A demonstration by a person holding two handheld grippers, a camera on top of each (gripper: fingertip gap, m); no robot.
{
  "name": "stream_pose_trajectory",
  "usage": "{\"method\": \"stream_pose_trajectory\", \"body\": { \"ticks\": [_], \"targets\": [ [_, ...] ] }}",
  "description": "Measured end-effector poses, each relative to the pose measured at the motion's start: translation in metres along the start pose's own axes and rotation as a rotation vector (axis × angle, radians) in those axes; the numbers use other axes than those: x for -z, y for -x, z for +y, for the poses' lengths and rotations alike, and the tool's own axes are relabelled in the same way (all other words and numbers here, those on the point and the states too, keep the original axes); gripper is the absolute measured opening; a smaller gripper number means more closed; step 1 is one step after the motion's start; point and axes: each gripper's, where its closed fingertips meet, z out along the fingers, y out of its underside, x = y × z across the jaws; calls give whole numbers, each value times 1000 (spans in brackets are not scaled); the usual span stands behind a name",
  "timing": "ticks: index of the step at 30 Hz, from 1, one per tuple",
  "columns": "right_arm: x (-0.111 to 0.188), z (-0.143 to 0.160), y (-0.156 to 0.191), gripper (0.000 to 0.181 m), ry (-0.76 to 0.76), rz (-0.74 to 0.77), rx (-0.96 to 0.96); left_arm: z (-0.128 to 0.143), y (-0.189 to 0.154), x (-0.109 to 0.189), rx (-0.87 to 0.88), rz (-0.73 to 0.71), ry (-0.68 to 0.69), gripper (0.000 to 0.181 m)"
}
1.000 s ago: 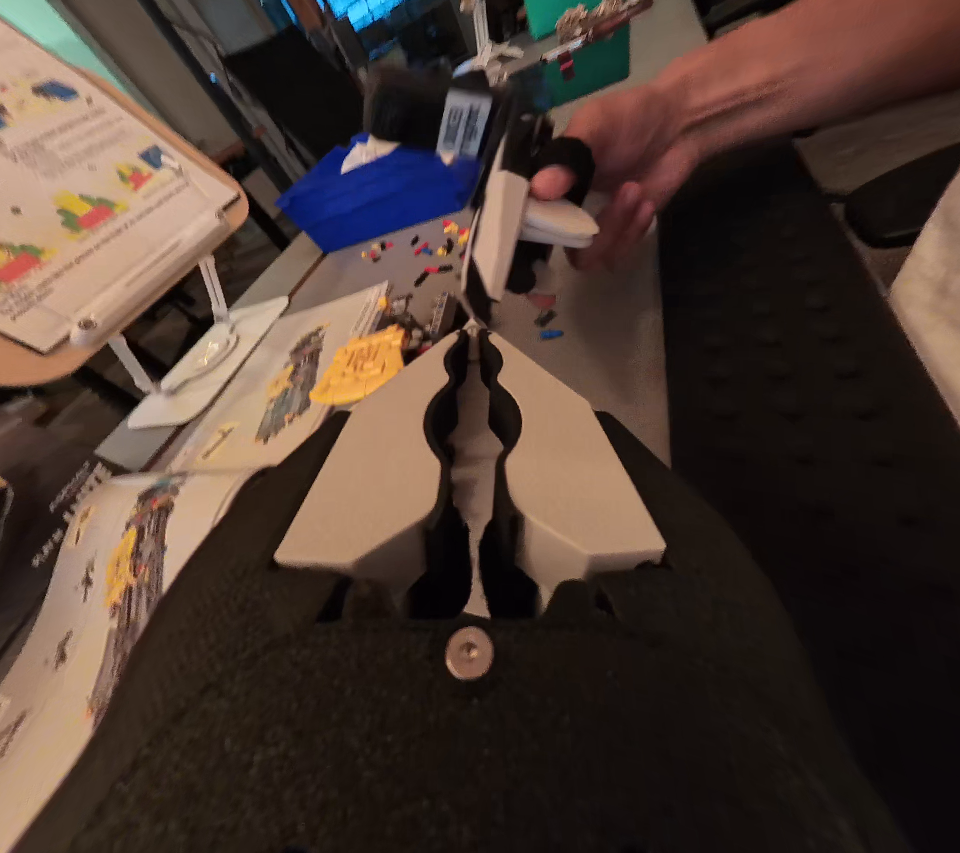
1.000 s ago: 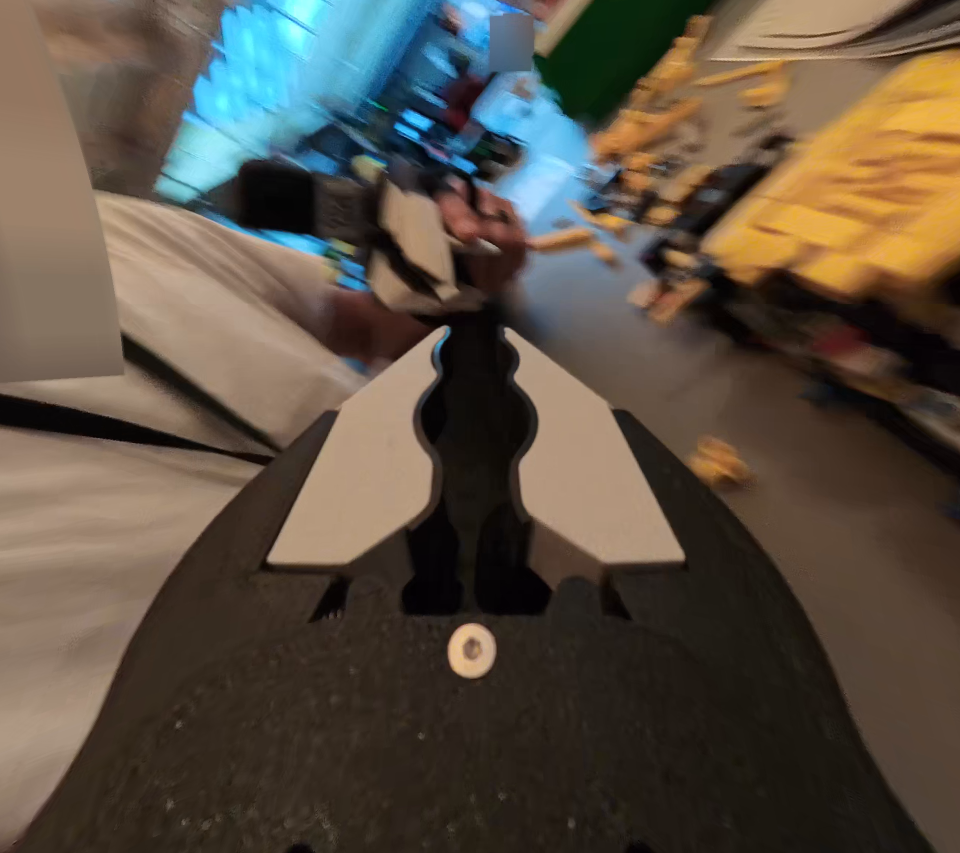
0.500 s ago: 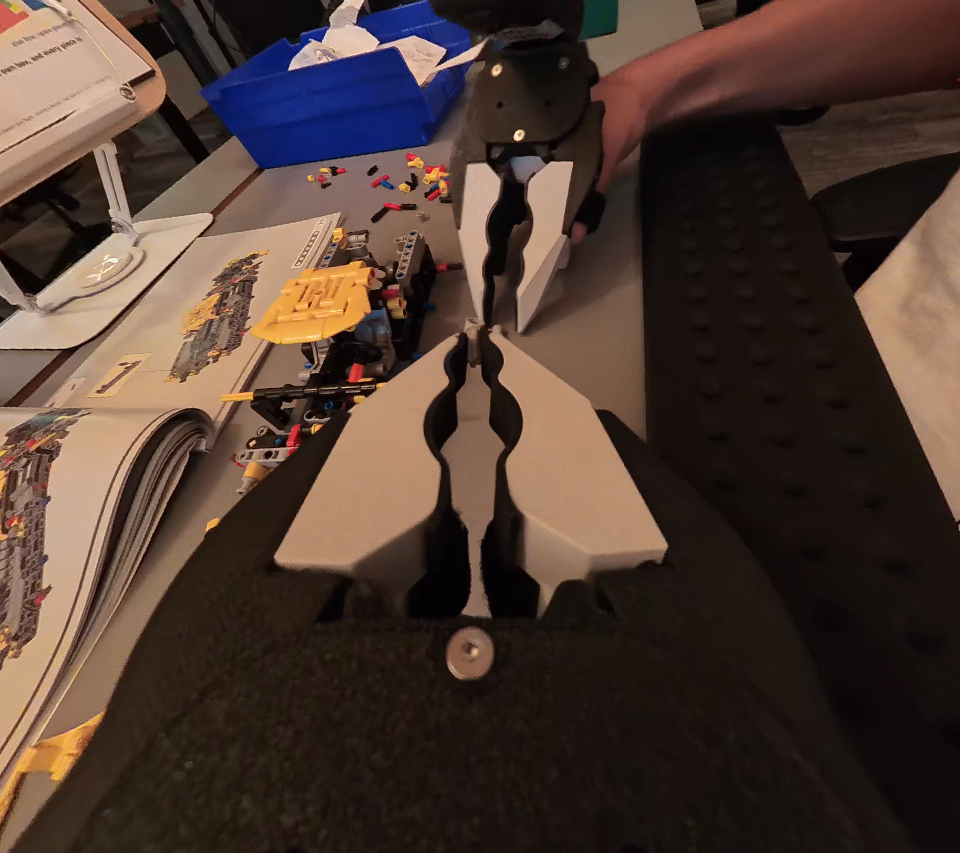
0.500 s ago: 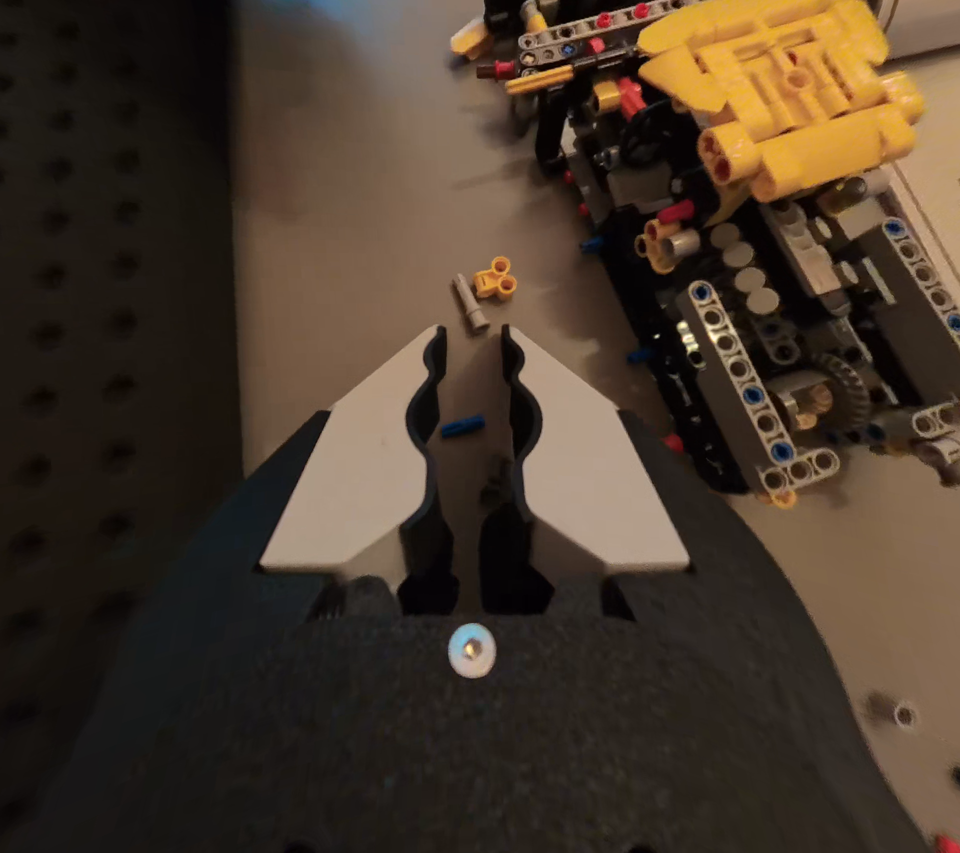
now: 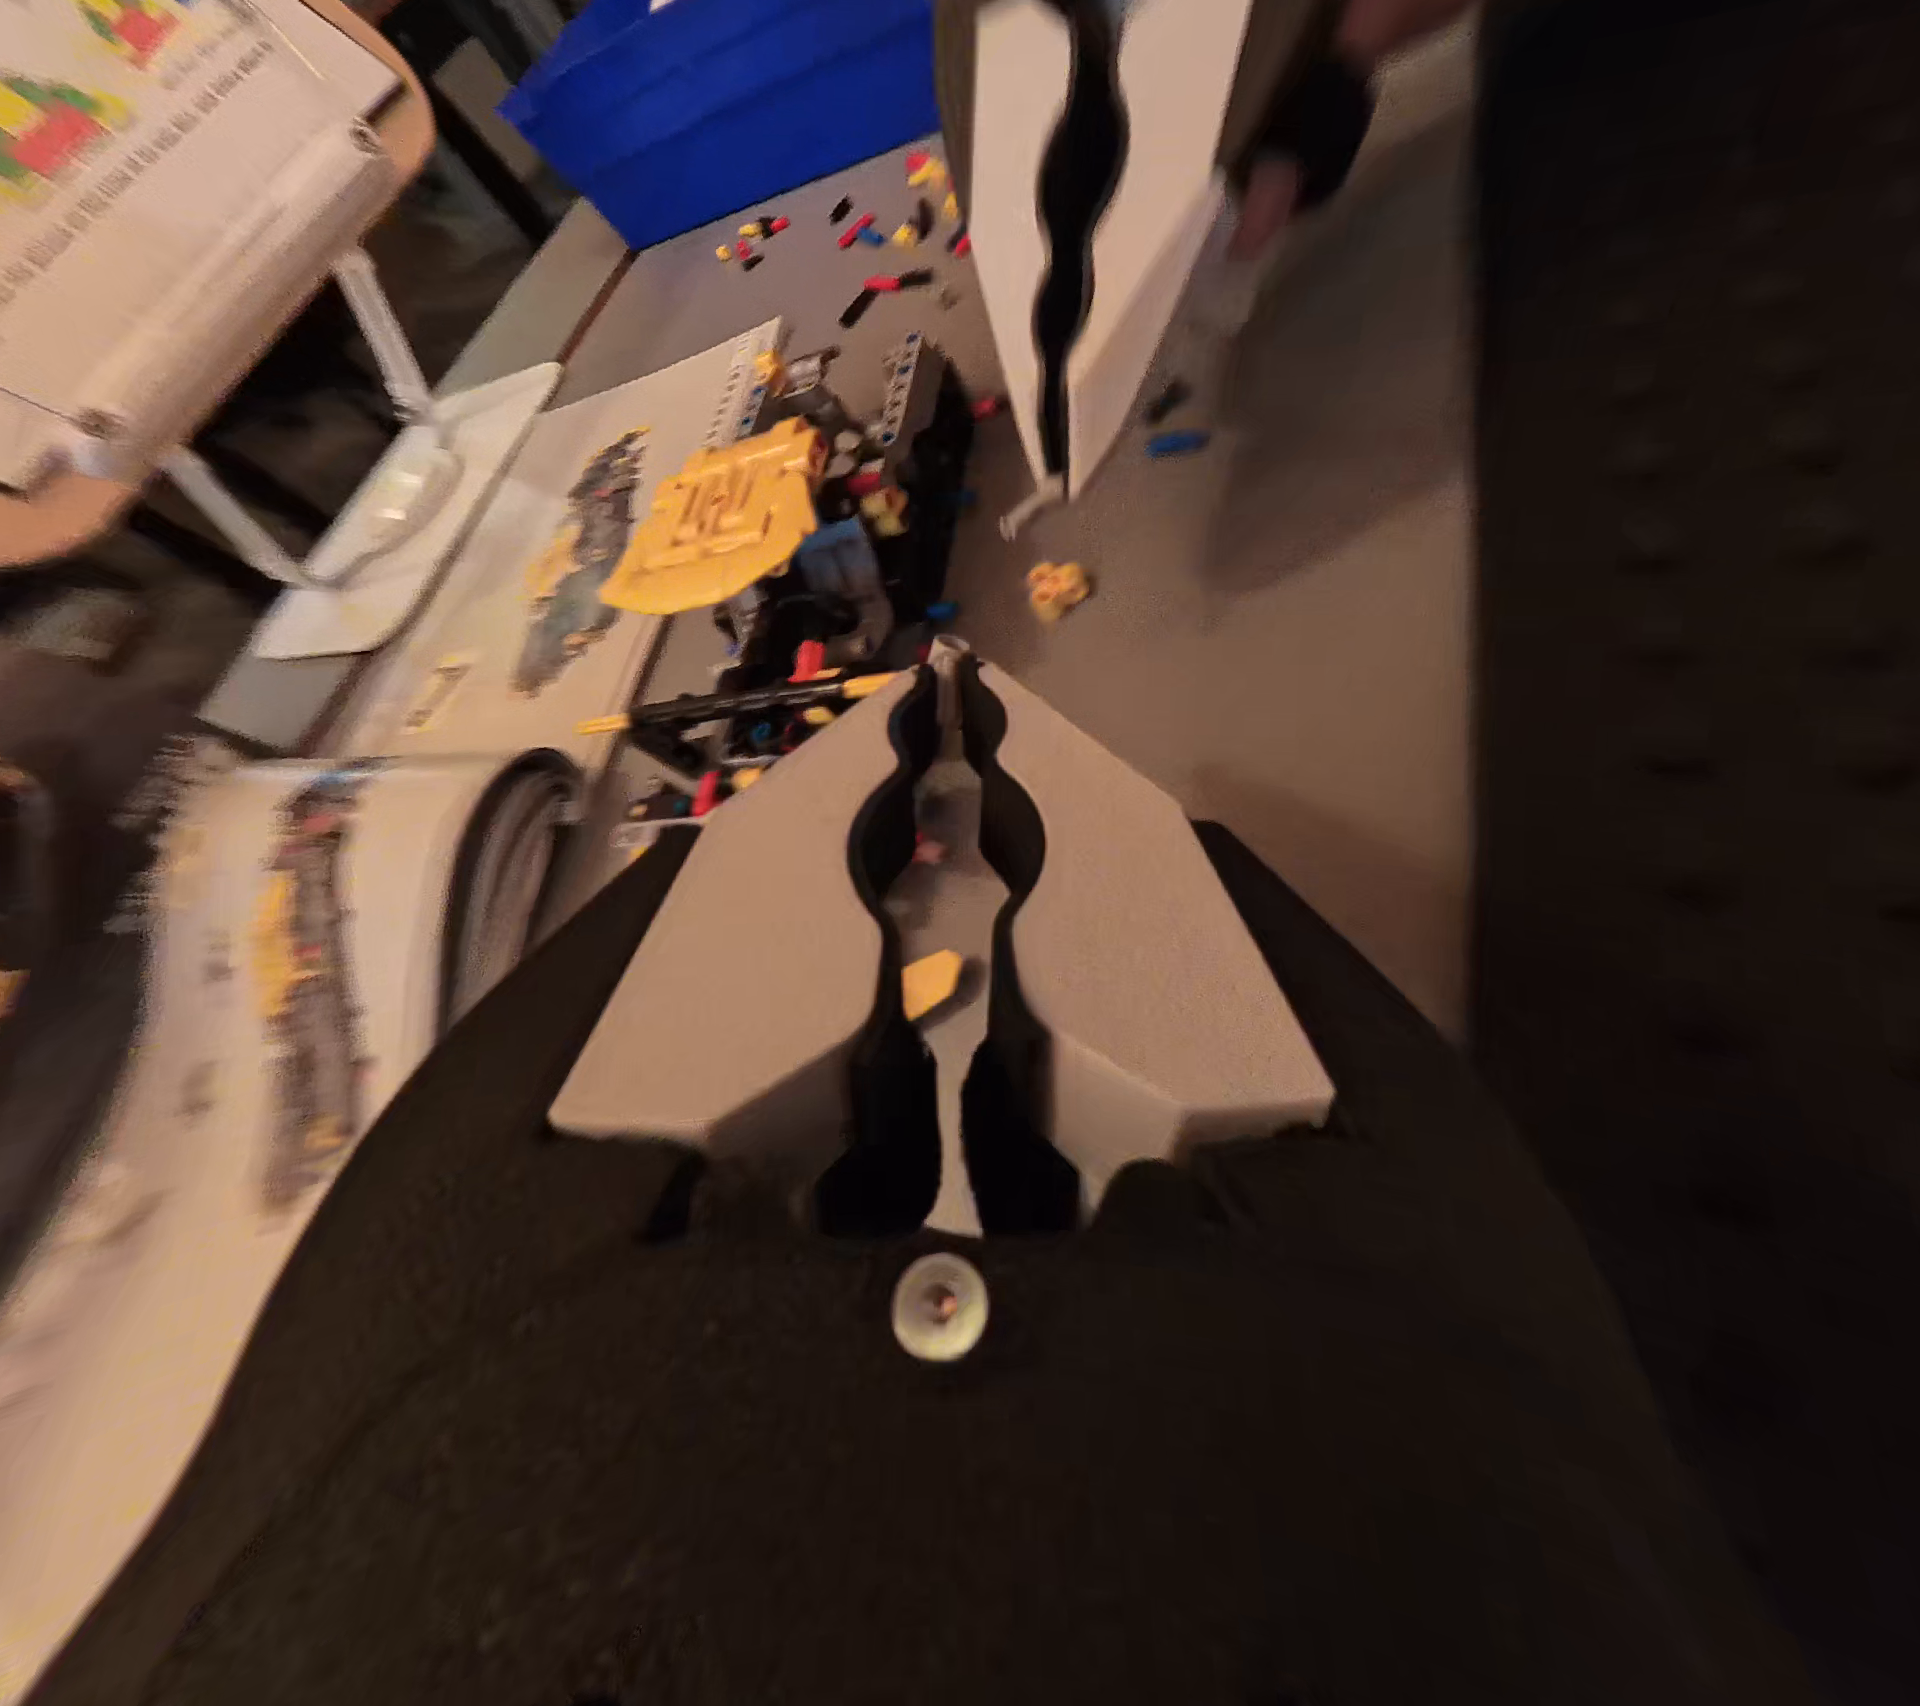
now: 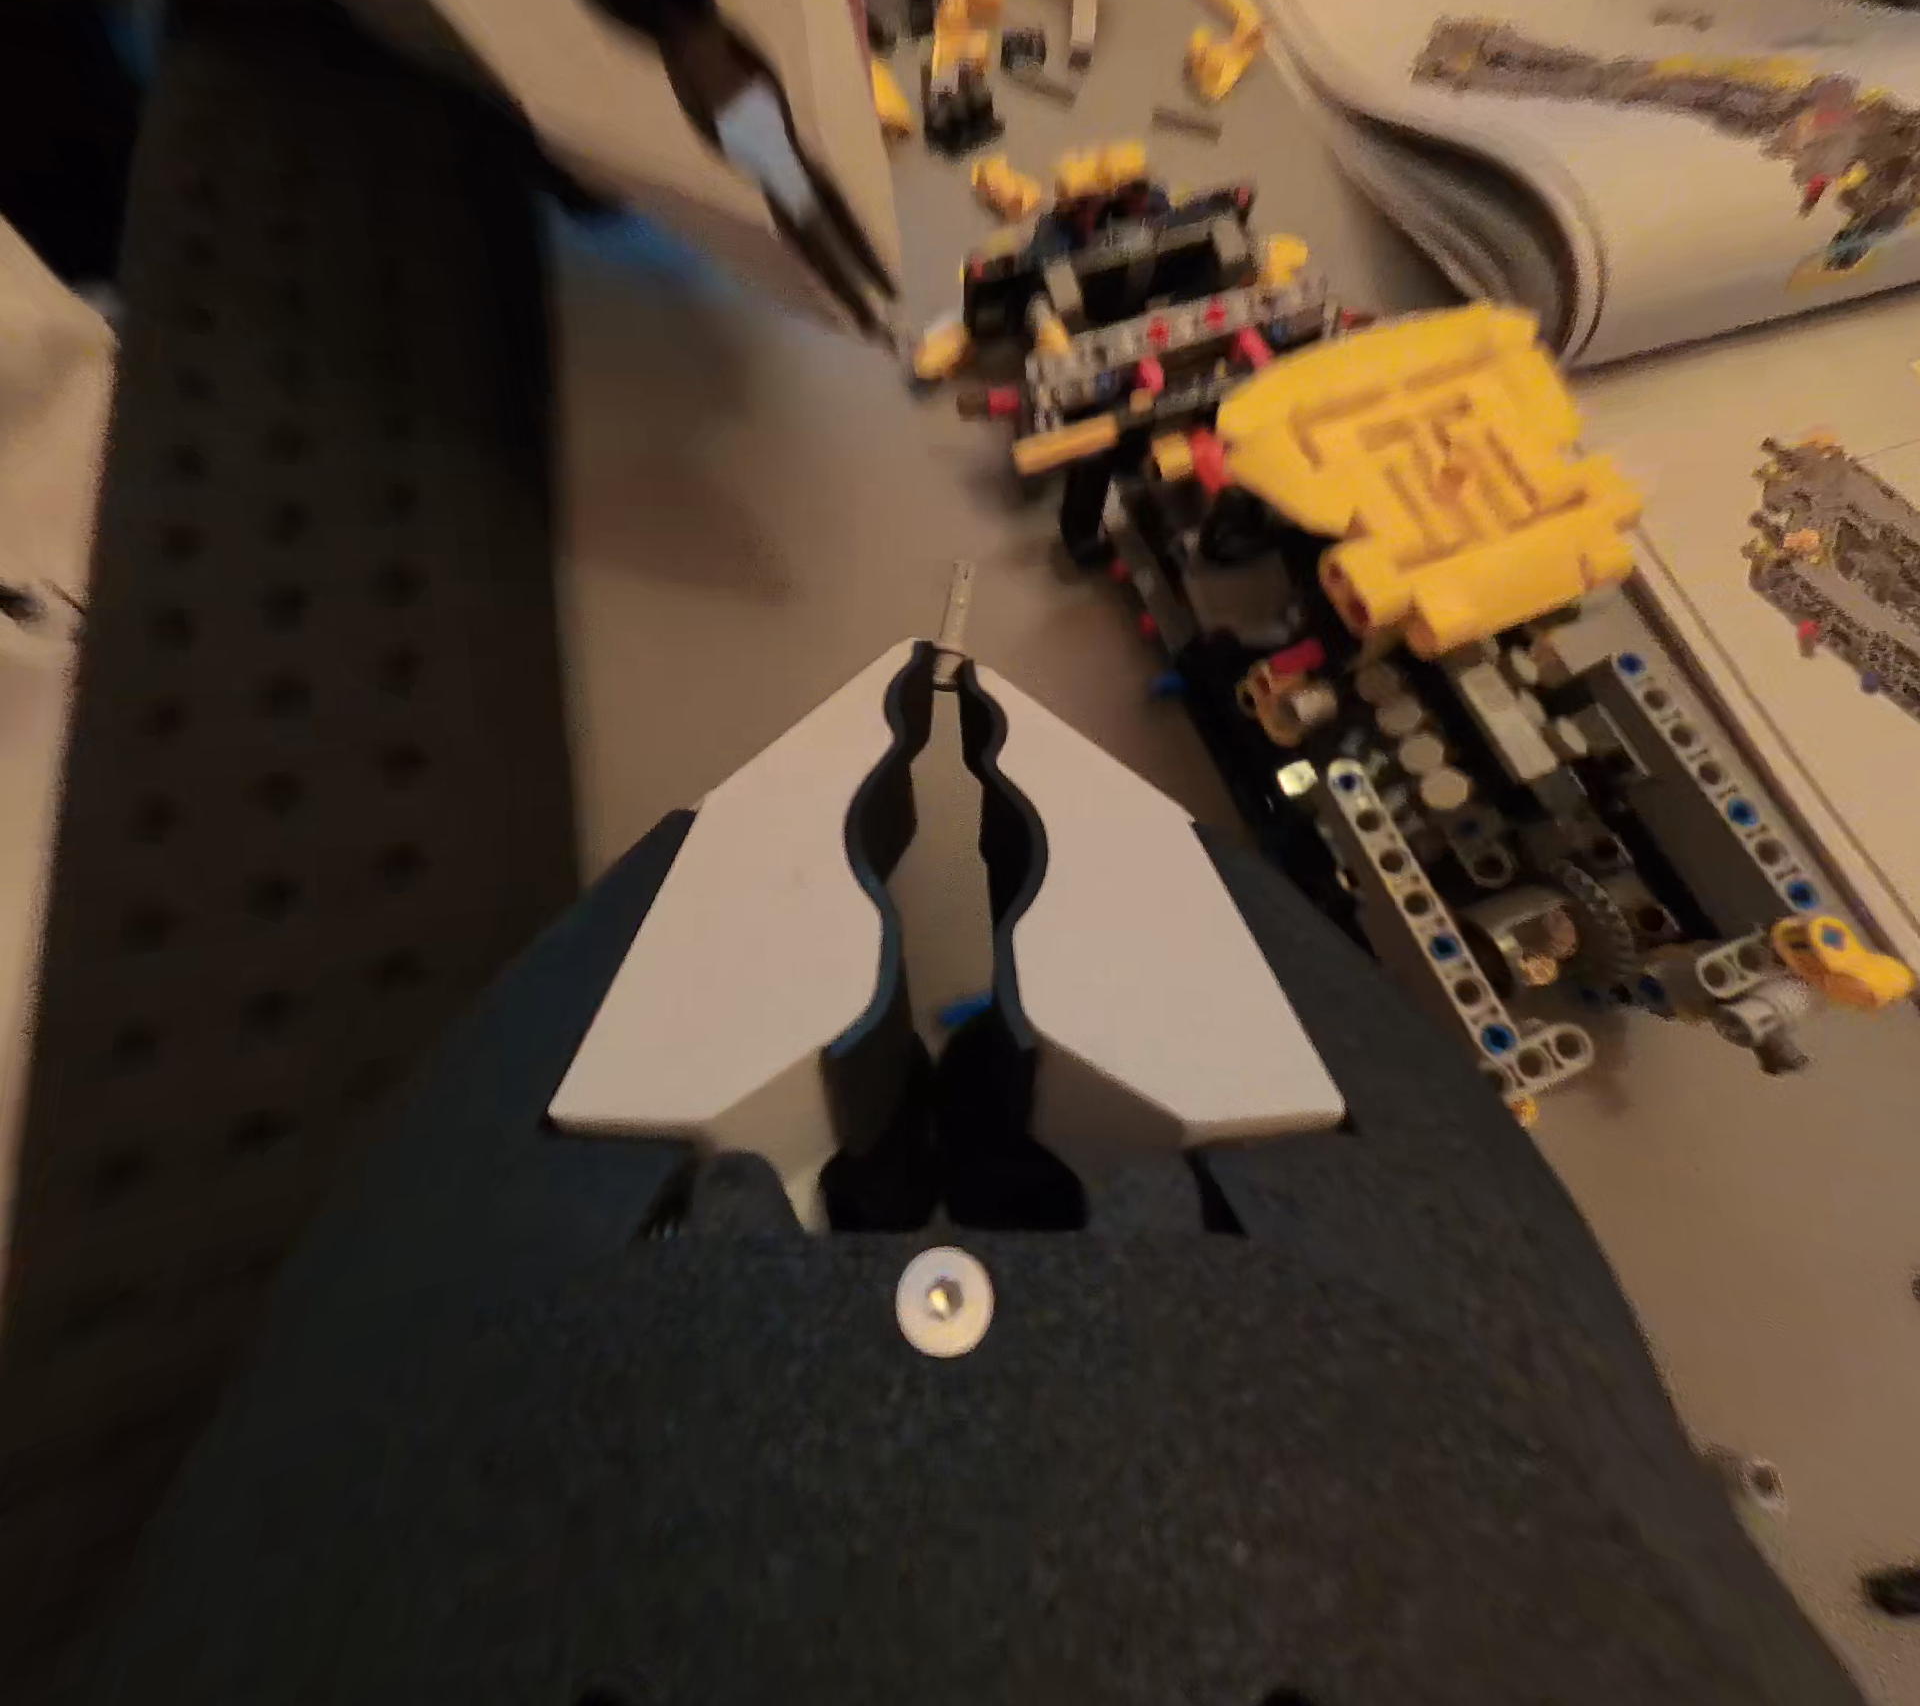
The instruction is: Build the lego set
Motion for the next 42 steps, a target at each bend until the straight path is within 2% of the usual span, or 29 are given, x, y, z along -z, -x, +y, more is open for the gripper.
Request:
{"method": "stream_pose_trajectory", "body": {
  "ticks": [2, 4, 6, 7, 9, 12, 26, 32, 36, 42],
  "targets": [
    [-2, -19, 20, 4, 11, -78, -160, 9, 2, -3, -170, -79, 65, 4],
    [-11, -15, 22, 3, 99, -62, -349, 10, -1, -5, -295, -123, 95, 4],
    [-15, -27, 28, 3, 31, -146, -520, 5, -7, -6, -360, -125, 81, 4],
    [-16, -25, 23, 3, 37, -109, -526, 5, -9, -6, -386, -125, 83, 4],
    [-19, -15, 23, 3, 132, -66, -447, 7, -11, -7, -435, -131, 102, 4],
    [-22, -17, 31, 3, 183, -81, -432, 6, -16, -9, -467, -132, 112, 4],
    [-23, -21, 23, 3, 159, -23, -434, 8, -11, -9, -425, -135, 133, 4],
    [-26, -20, 17, 2, 191, 154, -211, 13, -9, -11, -369, -129, 164, 3],
    [-30, -14, 18, 2, 249, 211, -144, 20, -17, -16, -495, -135, 217, 3],
    [-34, -15, 16, 2, 127, 248, -143, 16, -15, -15, -241, -71, 155, 3]
  ]
}}
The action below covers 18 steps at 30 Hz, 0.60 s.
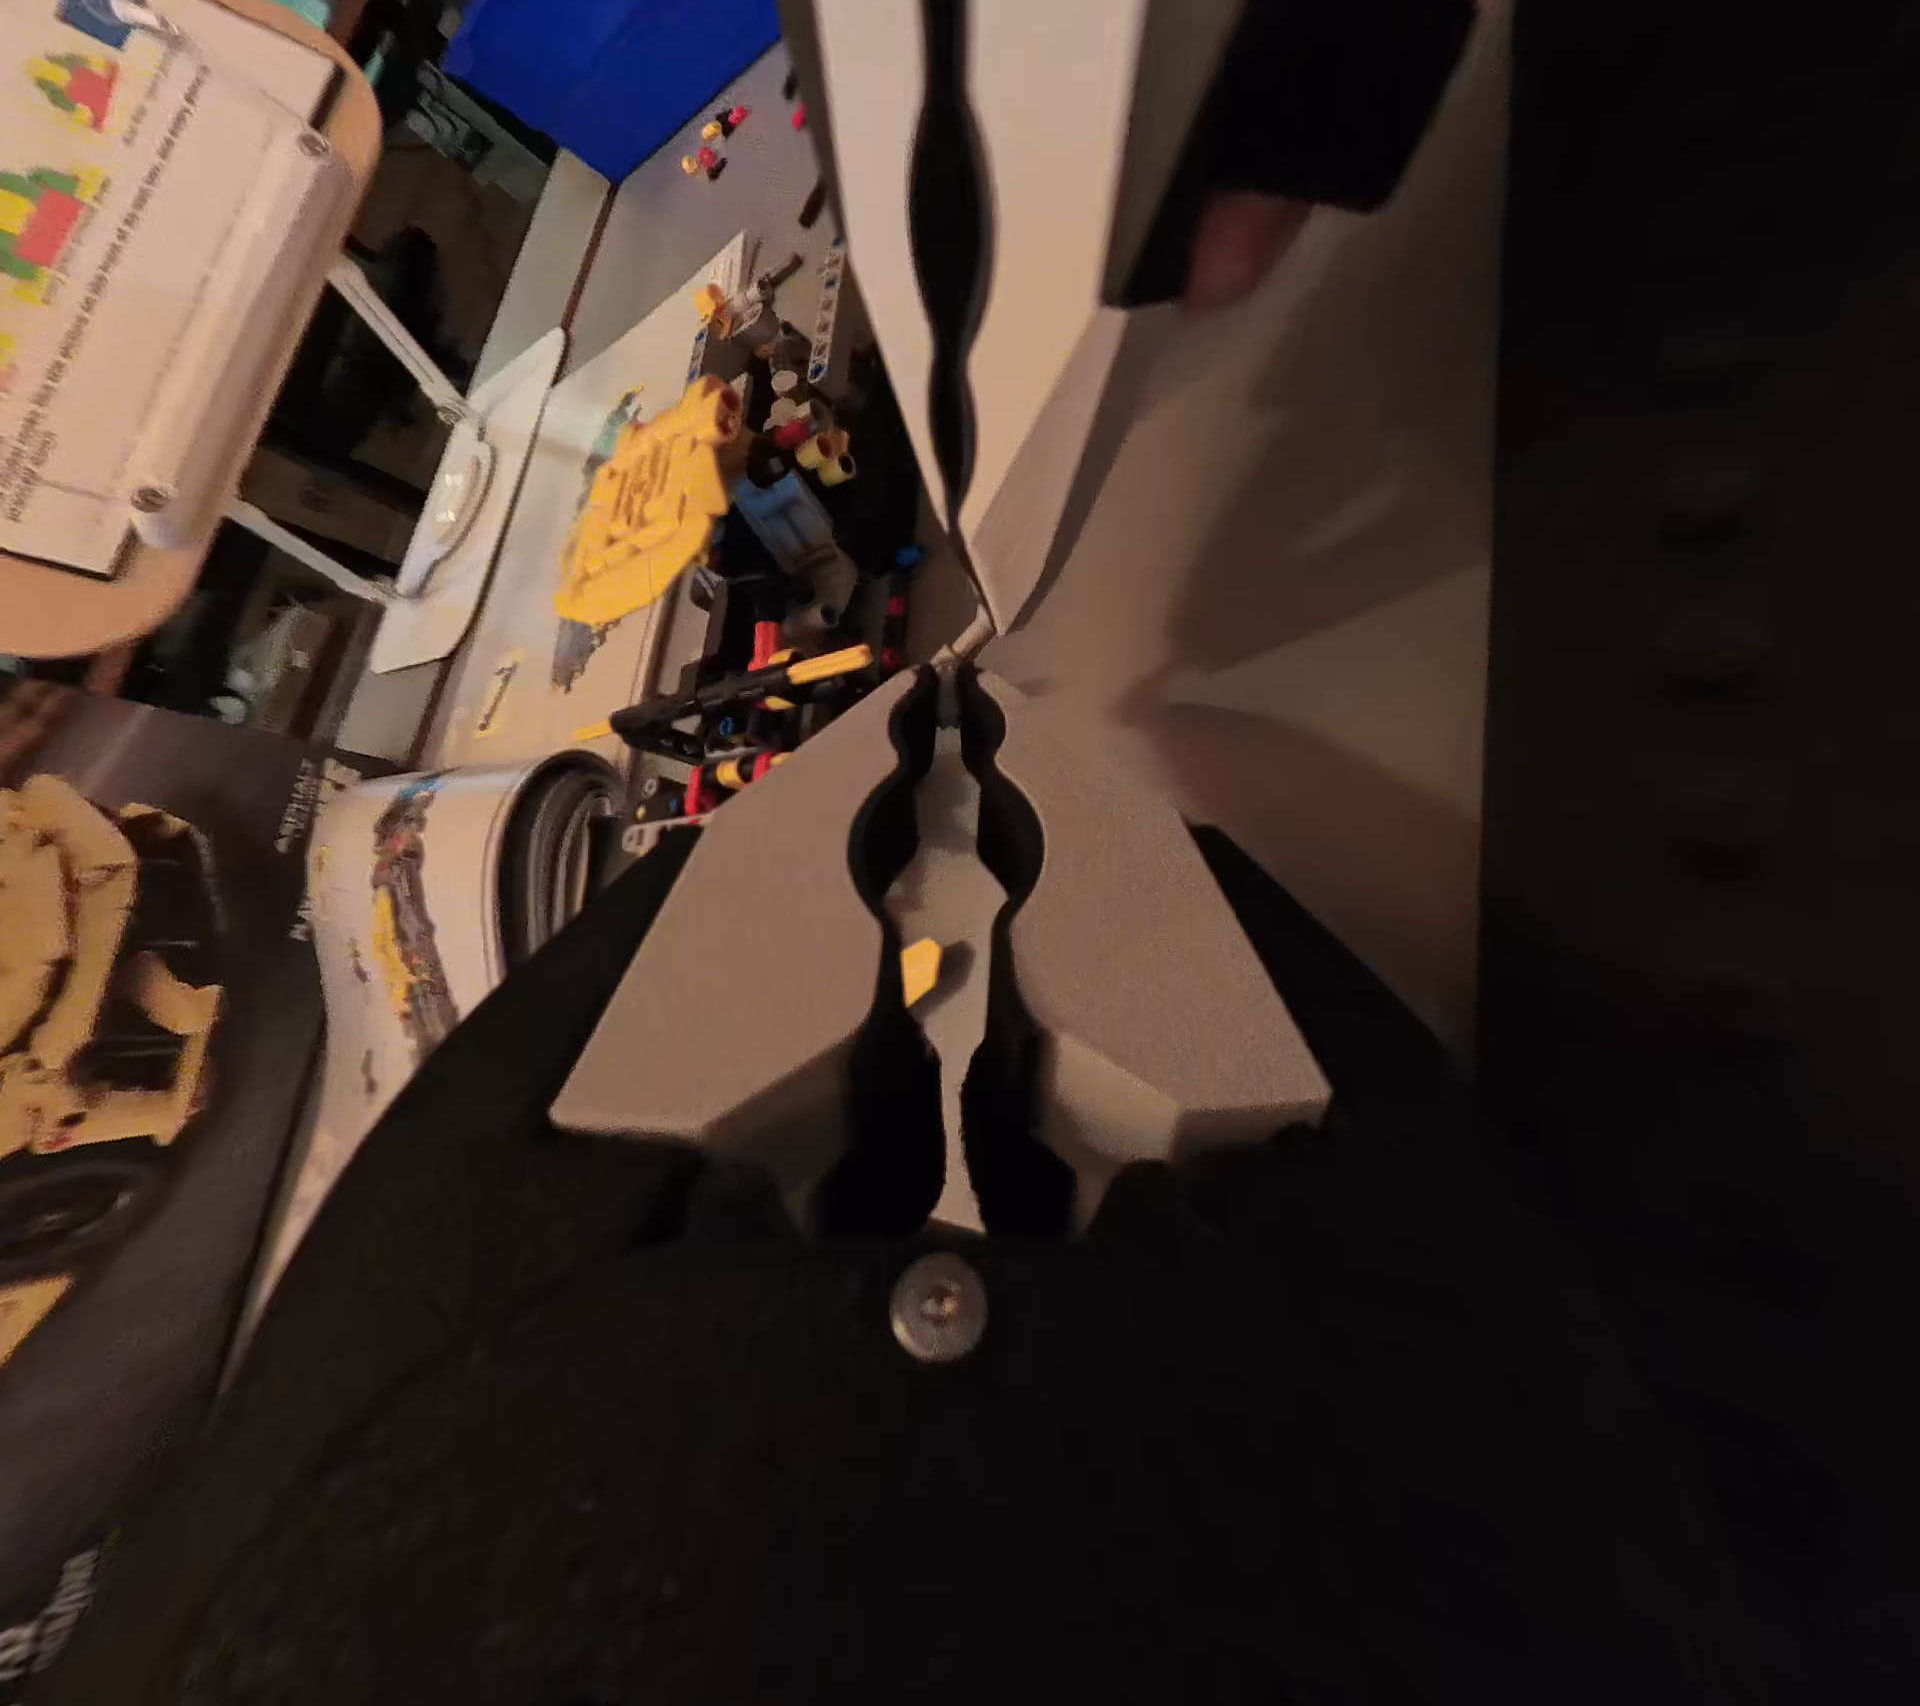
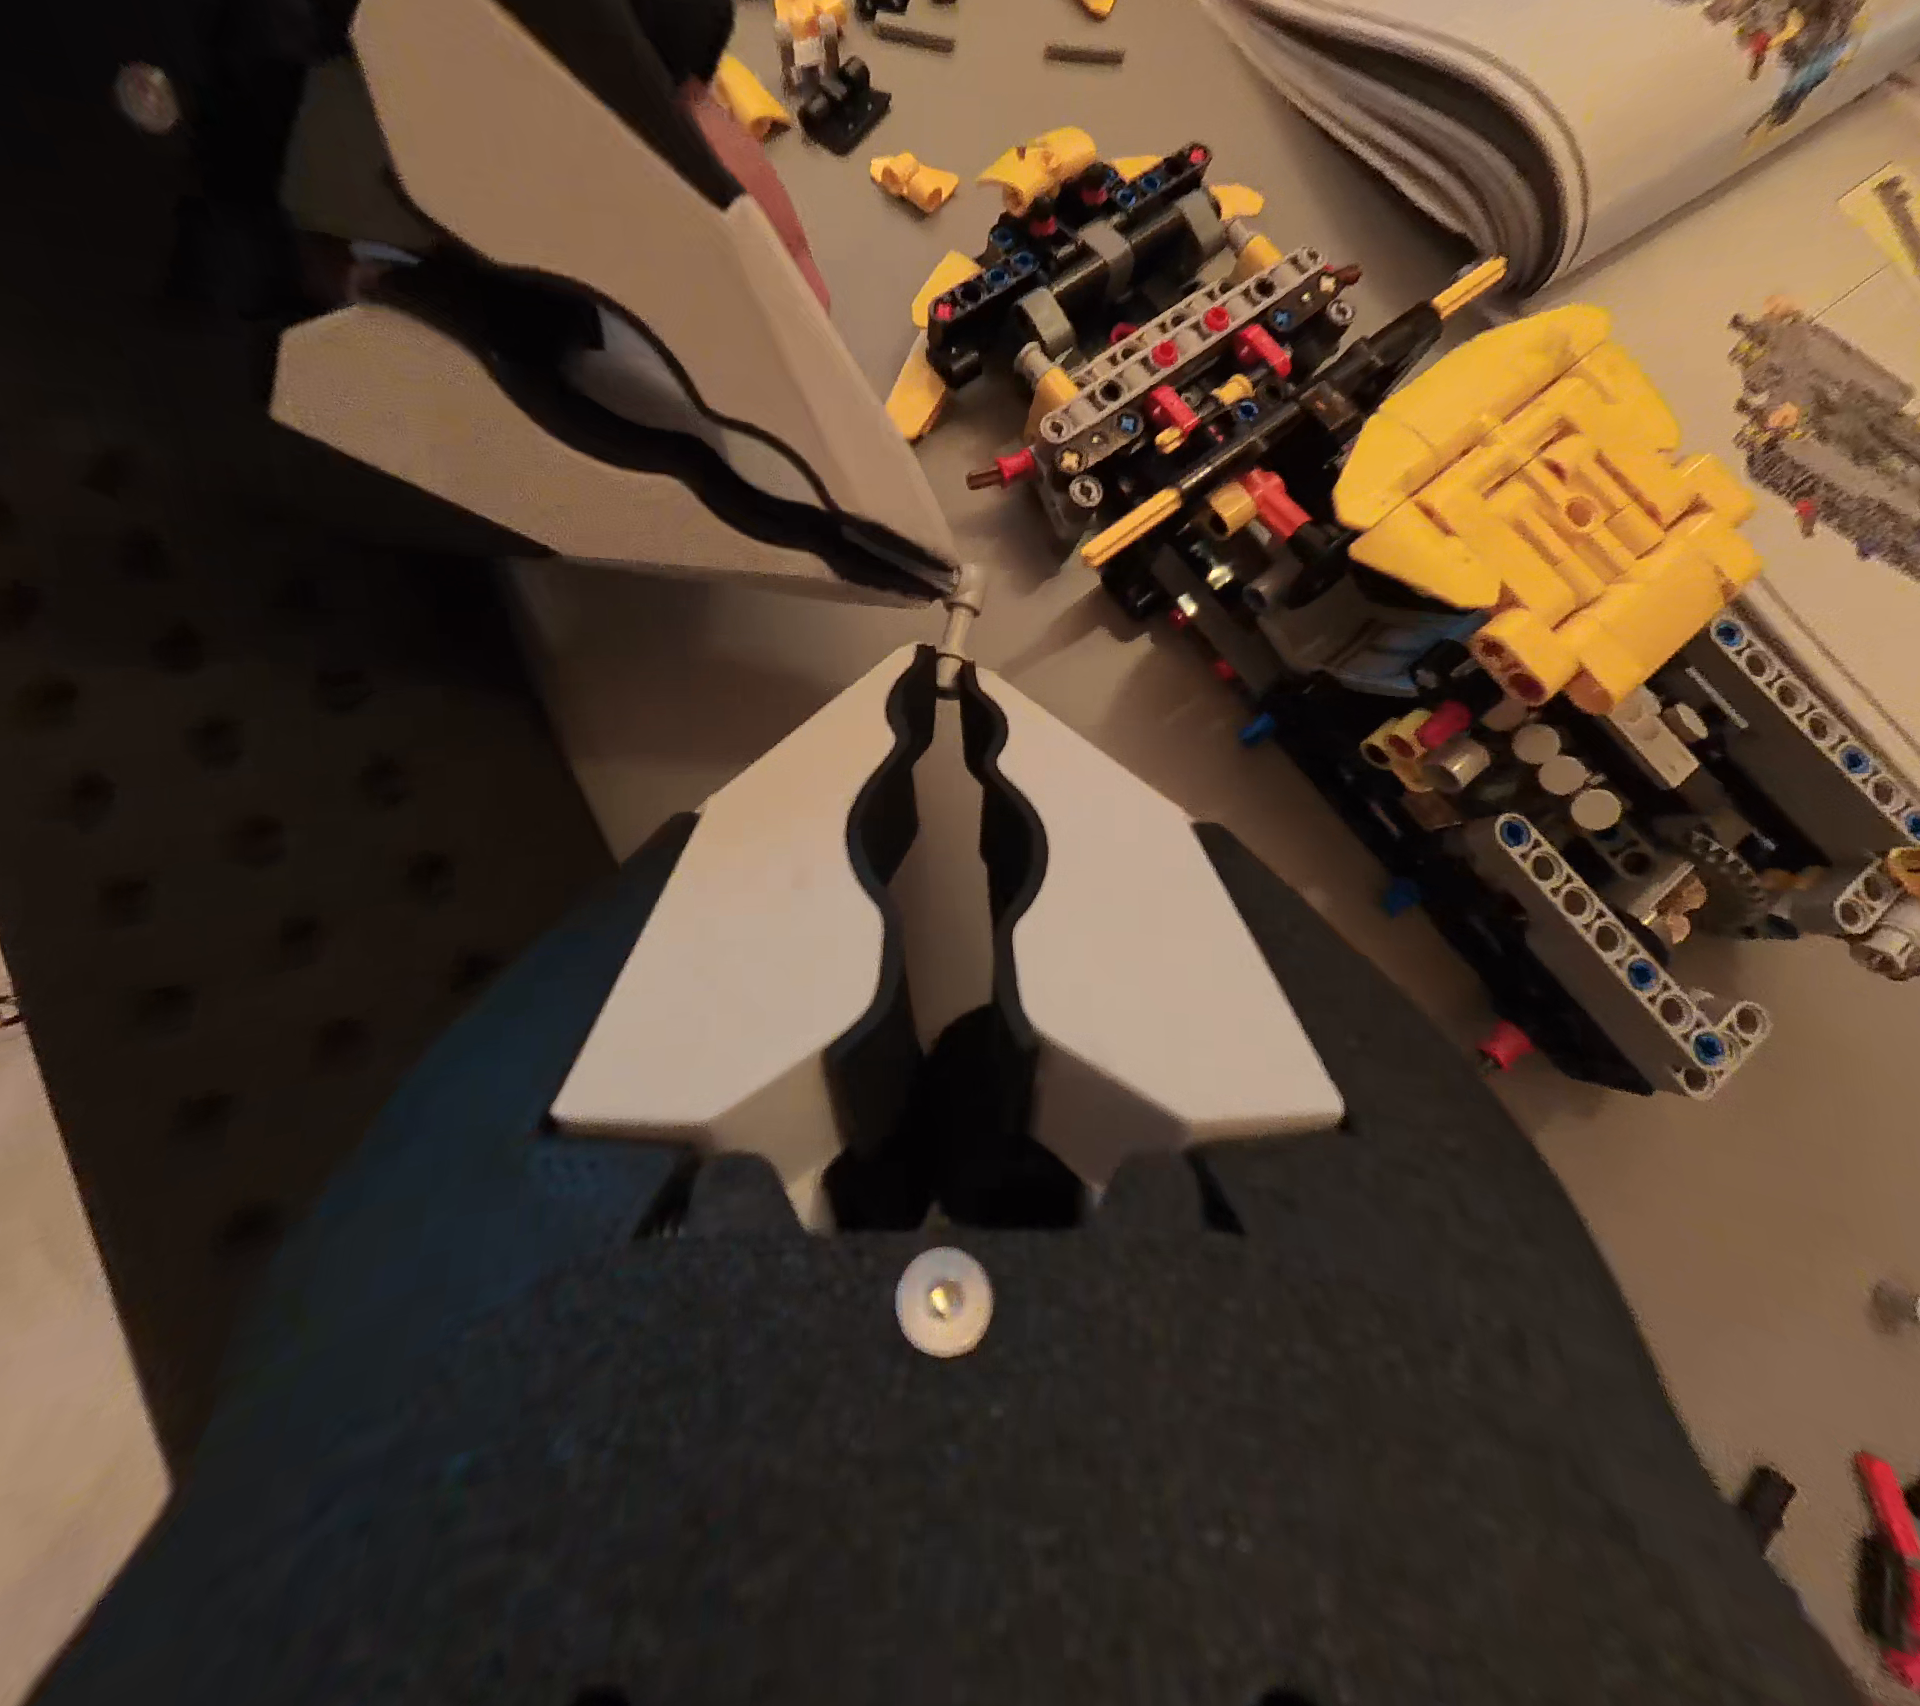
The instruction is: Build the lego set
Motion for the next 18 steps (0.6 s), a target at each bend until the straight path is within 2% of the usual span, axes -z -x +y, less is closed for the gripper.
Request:
{"method": "stream_pose_trajectory", "body": {
  "ticks": [5, 10, 13, 14, 17, 18],
  "targets": [
    [-3, 0, 0, 3, -65, 15, -38, 2, 0, -1, 74, 36, -21, 3],
    [-1, 1, 0, 3, -84, -8, -42, -1, -3, 0, 58, 53, -49, 3],
    [5, -4, 4, 4, -163, -153, -146, -6, 0, 5, 103, 86, -109, 3],
    [11, -10, 6, 7, -208, -243, -210, -11, 3, 9, 143, 94, -149, 3],
    [41, -38, 12, 33, -417, -598, -421, -34, 17, 28, 246, 109, -321, 4],
    [48, -43, 15, 33, -462, -684, -449, -40, 19, 33, 283, 124, -371, 4]
  ]
}}
